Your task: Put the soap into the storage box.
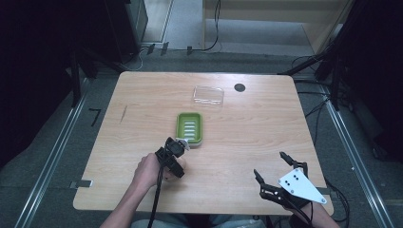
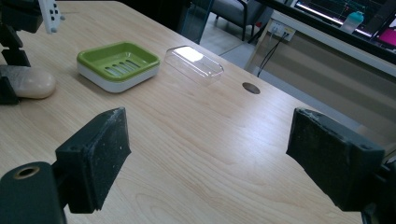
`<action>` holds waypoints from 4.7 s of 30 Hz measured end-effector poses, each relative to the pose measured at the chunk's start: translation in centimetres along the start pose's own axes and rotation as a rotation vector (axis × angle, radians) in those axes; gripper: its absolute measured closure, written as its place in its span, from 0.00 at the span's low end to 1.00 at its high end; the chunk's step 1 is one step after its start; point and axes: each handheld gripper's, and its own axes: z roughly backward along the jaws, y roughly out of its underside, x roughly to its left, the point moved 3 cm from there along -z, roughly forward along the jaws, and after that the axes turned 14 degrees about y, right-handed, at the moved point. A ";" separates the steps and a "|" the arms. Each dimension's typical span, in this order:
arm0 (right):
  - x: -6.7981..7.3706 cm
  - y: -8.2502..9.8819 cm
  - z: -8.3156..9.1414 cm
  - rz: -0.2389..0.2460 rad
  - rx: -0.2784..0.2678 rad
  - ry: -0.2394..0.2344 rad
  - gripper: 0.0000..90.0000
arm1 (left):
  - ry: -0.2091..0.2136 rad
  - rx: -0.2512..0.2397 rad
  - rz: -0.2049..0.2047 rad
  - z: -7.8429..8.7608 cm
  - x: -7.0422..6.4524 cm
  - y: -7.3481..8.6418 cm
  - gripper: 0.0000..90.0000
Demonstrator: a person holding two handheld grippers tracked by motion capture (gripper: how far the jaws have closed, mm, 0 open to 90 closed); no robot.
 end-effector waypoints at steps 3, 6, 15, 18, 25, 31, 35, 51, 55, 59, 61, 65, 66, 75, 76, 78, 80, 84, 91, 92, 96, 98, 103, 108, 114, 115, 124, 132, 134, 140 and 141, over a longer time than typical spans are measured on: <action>0.0 0.0 0.0 0.003 0.002 -0.003 0.15 | -0.002 -0.005 0.001 0.0 0.0 0.0 0.37; 0.0 0.0 0.0 0.001 -0.002 0.001 0.15 | -0.003 -0.005 0.003 0.0 -0.1 0.0 0.37; 0.0 0.0 0.0 0.001 -0.002 0.003 0.15 | -0.012 -0.008 0.010 0.2 -0.2 0.0 0.37; 0.0 0.0 0.0 0.001 -0.002 0.003 0.15 | -0.008 -0.017 0.013 0.3 -0.2 0.0 0.37; 0.0 0.0 0.1 0.002 -0.002 0.003 0.15 | -0.003 -0.019 0.012 0.7 -0.2 0.0 0.37; 0.0 0.0 0.0 0.002 -0.001 0.002 0.15 | 0.005 -0.020 0.011 1.1 -0.4 -0.2 0.37; 0.0 0.0 0.1 0.002 -0.001 0.002 0.15 | 0.008 -0.014 0.011 1.2 -0.4 -0.2 0.37; 0.0 0.0 0.0 0.002 -0.001 0.001 0.15 | 0.018 -0.043 0.042 2.0 0.2 -0.7 0.37; 0.0 0.0 0.0 0.003 0.000 0.000 0.15 | 0.020 -0.055 0.045 2.4 0.3 -0.9 0.37; 0.0 0.0 0.0 0.003 -0.001 0.001 0.15 | 0.024 -0.072 0.046 2.7 0.5 -1.1 0.37; 0.0 0.0 0.0 0.003 0.000 0.001 0.15 | 0.020 -0.076 0.049 2.8 0.5 -1.2 0.37; 0.0 0.0 0.0 0.003 0.001 0.001 0.15 | 0.016 -0.080 0.047 3.1 0.5 -1.4 0.37; 0.0 0.0 0.0 0.003 0.001 0.001 0.15 | 0.020 -0.080 0.049 3.1 0.5 -1.4 0.37; 0.0 0.0 0.0 0.003 0.000 0.001 0.15 | 0.021 -0.091 0.055 3.6 0.8 -1.8 0.37; 0.0 0.0 0.0 0.003 0.001 0.001 0.15 | 0.021 -0.093 0.054 3.6 0.8 -1.9 0.37; 0.1 0.0 0.0 0.005 0.000 0.000 0.15 | 0.019 -0.094 0.049 3.8 0.8 -2.0 0.37; 0.1 0.0 0.0 0.004 0.000 0.001 0.15 | 0.019 -0.099 0.047 3.9 0.9 -2.2 0.37; 0.1 0.0 0.0 0.005 0.001 0.000 0.15 | 0.021 -0.107 0.054 4.0 1.1 -2.3 0.37; 0.1 0.0 0.0 0.005 0.001 0.000 0.14 | 0.025 -0.134 0.066 4.3 1.2 -2.9 0.37; 0.0 0.0 0.0 0.005 0.001 -0.001 0.15 | 0.028 -0.131 0.067 4.4 1.2 -3.0 0.37; 0.0 0.0 0.0 0.004 0.001 -0.001 0.15 | 0.027 -0.143 0.070 4.6 1.3 -3.4 0.37; 0.0 0.0 0.0 0.005 0.001 -0.002 0.15 | 0.028 -0.148 0.066 4.7 1.3 -3.6 0.37; 0.0 0.0 0.0 0.005 0.000 -0.001 0.15 | 0.031 -0.153 0.066 4.9 1.4 -3.9 0.37; 0.0 0.0 0.0 0.006 0.001 -0.003 0.15 | 0.033 -0.161 0.056 5.1 1.5 -4.2 0.37; 0.0 0.0 0.0 0.005 0.000 -0.003 0.15 | 0.040 -0.182 0.053 5.6 1.9 -4.8 0.37; 0.0 0.0 0.0 0.003 -0.001 -0.002 0.15 | 0.040 -0.183 0.052 5.7 2.0 -4.9 0.37; 0.0 0.0 0.0 0.002 0.001 -0.002 0.15 | 0.041 -0.198 0.063 5.9 2.6 -5.4 0.37; 0.0 0.0 0.0 0.004 0.002 -0.005 0.14 | 0.054 -0.219 0.061 6.2 2.5 -6.0 0.37; 0.0 0.0 0.0 0.002 0.001 -0.003 0.15 | 0.050 -0.225 0.064 6.2 2.6 -6.2 0.37; 0.0 0.0 0.0 0.003 0.002 -0.003 0.15 | 0.050 -0.244 0.088 6.3 2.9 -6.6 0.37; 0.0 0.0 0.0 0.002 0.002 -0.001 0.15 | 0.051 -0.249 0.092 6.2 3.0 -6.7 0.37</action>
